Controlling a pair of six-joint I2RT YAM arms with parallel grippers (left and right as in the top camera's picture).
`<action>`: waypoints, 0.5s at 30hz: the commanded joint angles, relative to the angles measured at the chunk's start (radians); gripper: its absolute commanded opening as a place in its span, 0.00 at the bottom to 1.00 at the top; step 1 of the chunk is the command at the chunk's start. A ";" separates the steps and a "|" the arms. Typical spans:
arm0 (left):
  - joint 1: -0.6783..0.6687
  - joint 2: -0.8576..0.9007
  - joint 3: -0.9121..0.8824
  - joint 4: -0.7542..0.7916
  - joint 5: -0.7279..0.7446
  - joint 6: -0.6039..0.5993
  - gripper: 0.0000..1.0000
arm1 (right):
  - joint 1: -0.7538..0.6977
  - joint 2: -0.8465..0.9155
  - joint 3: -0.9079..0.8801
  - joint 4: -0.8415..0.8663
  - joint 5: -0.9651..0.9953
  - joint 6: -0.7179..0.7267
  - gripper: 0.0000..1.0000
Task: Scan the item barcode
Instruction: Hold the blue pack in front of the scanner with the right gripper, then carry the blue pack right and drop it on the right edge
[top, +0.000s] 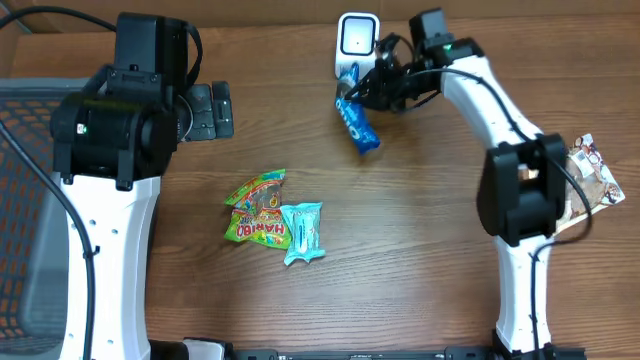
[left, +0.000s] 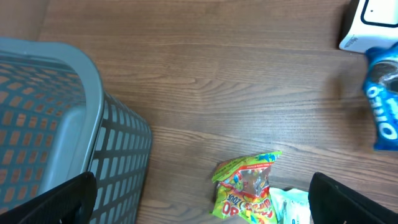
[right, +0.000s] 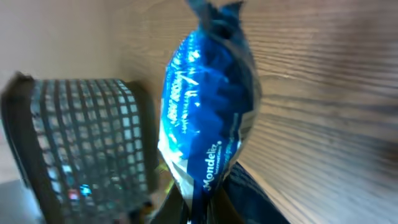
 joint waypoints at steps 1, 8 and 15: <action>0.003 0.003 0.012 -0.001 -0.014 0.022 1.00 | -0.013 -0.241 0.026 -0.046 0.079 -0.175 0.04; 0.003 0.003 0.012 -0.001 -0.014 0.022 1.00 | -0.038 -0.429 0.026 -0.263 0.693 -0.164 0.04; 0.003 0.003 0.012 -0.001 -0.014 0.022 1.00 | -0.108 -0.417 -0.023 -0.421 0.978 -0.031 0.04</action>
